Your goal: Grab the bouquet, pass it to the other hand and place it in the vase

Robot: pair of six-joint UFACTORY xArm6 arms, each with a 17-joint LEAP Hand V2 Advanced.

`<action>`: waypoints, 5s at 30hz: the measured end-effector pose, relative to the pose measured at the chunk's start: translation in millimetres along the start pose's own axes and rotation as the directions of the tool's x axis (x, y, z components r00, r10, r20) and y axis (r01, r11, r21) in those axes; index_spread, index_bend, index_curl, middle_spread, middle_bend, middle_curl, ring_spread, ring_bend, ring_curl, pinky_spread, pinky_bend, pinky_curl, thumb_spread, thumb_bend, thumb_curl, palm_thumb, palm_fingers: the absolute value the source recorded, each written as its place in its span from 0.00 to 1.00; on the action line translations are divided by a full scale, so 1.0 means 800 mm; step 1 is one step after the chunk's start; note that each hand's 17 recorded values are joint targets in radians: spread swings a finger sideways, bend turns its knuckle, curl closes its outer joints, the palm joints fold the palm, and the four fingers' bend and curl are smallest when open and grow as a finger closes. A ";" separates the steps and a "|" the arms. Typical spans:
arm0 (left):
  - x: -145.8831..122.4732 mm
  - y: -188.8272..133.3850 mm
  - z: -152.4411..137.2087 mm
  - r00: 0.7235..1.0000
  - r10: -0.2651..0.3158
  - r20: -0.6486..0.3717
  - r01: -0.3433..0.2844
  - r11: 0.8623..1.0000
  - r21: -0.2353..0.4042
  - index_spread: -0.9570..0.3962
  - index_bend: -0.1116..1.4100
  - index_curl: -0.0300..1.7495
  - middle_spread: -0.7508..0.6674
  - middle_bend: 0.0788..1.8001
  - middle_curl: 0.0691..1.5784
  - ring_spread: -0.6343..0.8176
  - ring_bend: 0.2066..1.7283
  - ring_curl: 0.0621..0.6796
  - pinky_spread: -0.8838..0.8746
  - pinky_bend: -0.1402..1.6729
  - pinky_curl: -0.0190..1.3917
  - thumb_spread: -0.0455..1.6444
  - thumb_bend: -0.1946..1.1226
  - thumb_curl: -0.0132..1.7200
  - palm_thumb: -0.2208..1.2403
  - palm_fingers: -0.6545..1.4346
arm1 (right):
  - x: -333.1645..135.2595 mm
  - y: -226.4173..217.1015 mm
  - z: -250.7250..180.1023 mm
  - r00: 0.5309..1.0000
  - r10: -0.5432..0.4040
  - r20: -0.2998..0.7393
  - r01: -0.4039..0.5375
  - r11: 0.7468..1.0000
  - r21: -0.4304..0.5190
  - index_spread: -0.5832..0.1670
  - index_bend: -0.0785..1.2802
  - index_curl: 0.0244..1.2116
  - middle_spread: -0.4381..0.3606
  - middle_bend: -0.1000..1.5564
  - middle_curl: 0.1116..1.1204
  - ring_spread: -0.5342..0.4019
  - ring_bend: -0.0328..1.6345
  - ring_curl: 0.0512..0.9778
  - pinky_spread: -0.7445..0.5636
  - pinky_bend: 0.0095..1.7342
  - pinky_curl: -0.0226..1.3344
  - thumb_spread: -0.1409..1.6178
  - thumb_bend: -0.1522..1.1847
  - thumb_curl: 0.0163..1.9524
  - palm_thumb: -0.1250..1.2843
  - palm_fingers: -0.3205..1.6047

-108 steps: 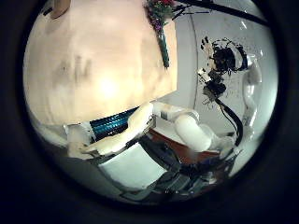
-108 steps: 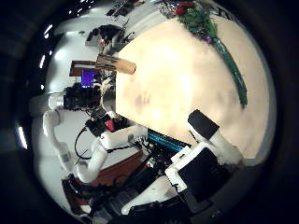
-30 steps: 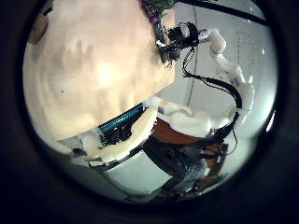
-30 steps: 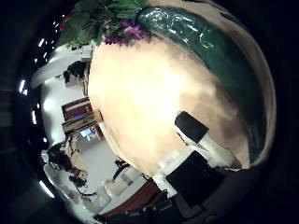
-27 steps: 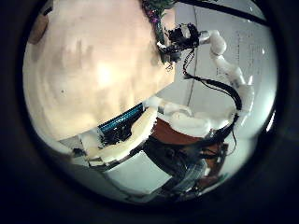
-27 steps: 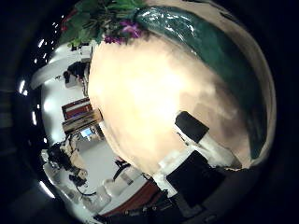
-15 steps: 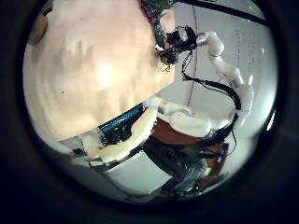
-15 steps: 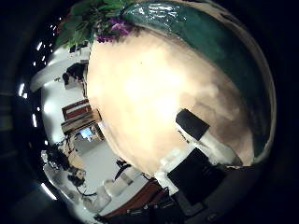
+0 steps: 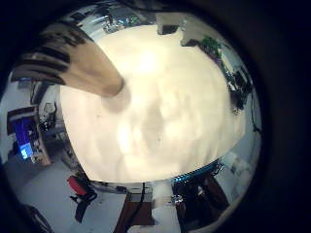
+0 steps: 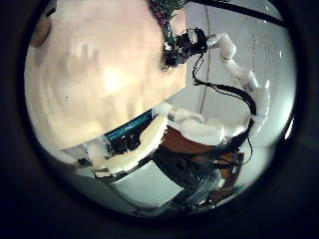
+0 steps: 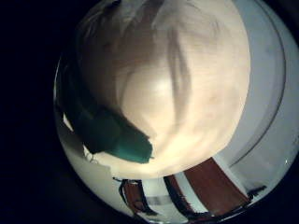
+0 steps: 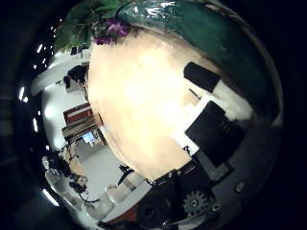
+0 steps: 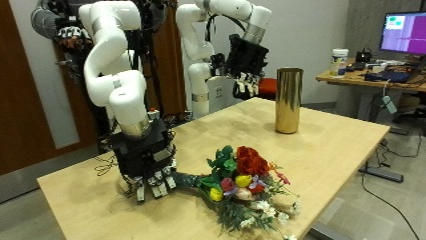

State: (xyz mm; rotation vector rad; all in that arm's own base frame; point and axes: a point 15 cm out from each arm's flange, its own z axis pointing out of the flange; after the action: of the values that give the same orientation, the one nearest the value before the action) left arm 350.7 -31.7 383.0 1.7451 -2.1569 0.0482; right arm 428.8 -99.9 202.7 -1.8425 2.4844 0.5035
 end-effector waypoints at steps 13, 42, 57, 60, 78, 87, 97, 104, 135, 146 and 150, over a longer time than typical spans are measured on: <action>0.004 0.002 -0.004 1.000 -0.005 0.003 0.005 1.000 0.004 0.75 0.20 0.25 0.71 0.06 0.14 0.77 0.15 0.20 0.70 0.19 0.23 0.57 0.12 0.19 0.38 0.43 | 0.016 -0.016 -0.013 1.000 0.018 0.003 -0.018 0.997 0.080 0.27 0.49 0.56 0.25 0.62 0.58 0.27 0.72 0.45 0.23 0.57 0.33 0.59 0.12 0.25 0.85 0.87; -0.002 0.006 -0.028 0.989 -0.069 -0.130 0.081 0.993 0.088 0.75 0.20 0.25 0.68 0.07 0.15 0.75 0.15 0.19 0.67 0.18 0.21 0.59 0.13 0.19 0.40 0.45 | -0.036 0.114 -0.247 0.941 -0.305 0.146 0.214 0.871 0.441 0.28 0.70 0.93 0.32 0.82 0.75 0.35 0.88 0.64 0.37 0.77 0.52 0.41 0.22 0.46 0.97 0.75; -0.005 0.001 -0.075 0.923 -0.055 -0.380 0.140 0.970 0.198 0.75 0.19 0.25 0.66 0.06 0.18 0.72 0.16 0.19 0.64 0.18 0.19 0.58 0.12 0.18 0.35 0.47 | -0.120 0.206 -0.324 0.777 -0.585 0.233 0.337 0.699 0.631 0.31 0.73 0.95 0.34 0.84 0.72 0.36 0.88 0.64 0.37 0.73 0.56 0.24 0.14 0.50 0.96 0.76; 0.000 -0.003 -0.086 0.881 -0.022 -0.472 0.150 0.960 0.236 0.78 0.18 0.23 0.68 0.06 0.17 0.72 0.19 0.20 0.64 0.20 0.21 0.56 0.12 0.18 0.31 0.44 | -0.134 0.212 -0.330 0.721 -0.642 0.262 0.353 0.665 0.658 0.32 0.74 0.94 0.35 0.85 0.71 0.36 0.89 0.65 0.36 0.72 0.57 0.21 0.12 0.51 0.97 0.76; -0.016 -0.006 -0.102 0.501 0.182 -0.846 0.164 0.940 0.300 0.83 0.18 0.19 0.74 0.07 0.17 0.74 0.25 0.21 0.68 0.25 0.23 0.50 0.12 0.20 0.28 0.39 | -0.215 0.227 -0.274 0.422 -0.804 0.418 0.417 0.582 0.698 0.34 0.76 0.93 0.35 0.86 0.69 0.37 0.89 0.64 0.36 0.70 0.61 0.16 0.11 0.52 0.96 0.76; -0.010 -0.008 -0.099 0.462 0.274 -0.843 0.089 0.932 0.352 0.81 0.18 0.19 0.77 0.06 0.16 0.76 0.25 0.20 0.72 0.25 0.23 0.49 0.12 0.20 0.27 0.36 | -0.236 0.229 -0.216 0.330 -0.801 0.499 0.429 0.598 0.677 0.35 0.77 0.92 0.35 0.86 0.68 0.37 0.89 0.65 0.36 0.69 0.62 0.15 0.10 0.52 0.96 0.76; 0.005 -0.015 -0.088 0.458 0.295 -0.839 0.034 0.937 0.347 0.78 0.18 0.19 0.76 0.06 0.15 0.76 0.24 0.21 0.74 0.26 0.24 0.48 0.12 0.21 0.28 0.34 | -0.256 0.224 -0.203 0.291 -0.794 0.533 0.443 0.606 0.661 0.36 0.77 0.92 0.35 0.87 0.68 0.37 0.89 0.65 0.36 0.68 0.65 0.14 0.11 0.51 0.96 0.75; 0.010 -0.014 -0.092 0.460 0.295 -0.837 0.030 0.938 0.347 0.82 0.18 0.19 0.74 0.09 0.17 0.76 0.21 0.20 0.73 0.23 0.23 0.48 0.12 0.21 0.30 0.37 | -0.272 0.223 -0.191 0.272 -0.794 0.543 0.473 0.602 0.644 0.36 0.78 0.92 0.35 0.87 0.67 0.37 0.89 0.65 0.36 0.67 0.67 0.14 0.11 0.51 0.96 0.75; 0.034 -0.026 -0.089 0.389 0.188 -0.902 0.019 0.977 0.212 0.55 0.21 0.20 0.20 0.44 0.46 0.10 0.64 0.56 0.11 0.63 0.37 0.55 0.16 0.24 0.62 0.87 | -0.302 0.207 -0.162 0.349 -0.823 0.447 0.507 0.567 0.649 0.36 0.77 0.91 0.36 0.87 0.66 0.36 0.89 0.65 0.35 0.66 0.70 0.17 0.10 0.52 0.95 0.75; 0.028 -0.024 -0.113 0.325 0.294 -0.899 0.066 0.941 0.331 0.29 0.57 0.43 0.13 0.55 0.61 0.14 0.80 0.78 0.18 0.76 0.45 0.47 0.14 0.31 0.81 0.86 | -0.285 0.197 -0.143 0.428 -0.817 0.387 0.543 0.575 0.612 0.33 0.42 0.82 0.34 0.69 0.60 0.30 0.82 0.59 0.21 0.68 0.56 0.45 0.08 0.39 0.76 0.58; 0.029 -0.020 -0.131 0.347 0.338 -0.875 0.063 0.922 0.381 0.26 0.58 0.50 0.14 0.58 0.62 0.15 0.83 0.82 0.19 0.77 0.47 0.37 0.13 0.37 0.85 0.84 | -0.281 0.197 -0.130 0.432 -0.806 0.405 0.544 0.591 0.595 0.36 0.27 0.77 0.38 0.60 0.57 0.32 0.79 0.58 0.23 0.63 0.55 0.52 0.09 0.36 0.75 0.36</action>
State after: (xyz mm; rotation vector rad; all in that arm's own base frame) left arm 389.2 -30.6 484.4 1.1106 -1.3731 1.2615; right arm 370.0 122.6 384.7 -1.8614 1.0922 0.4428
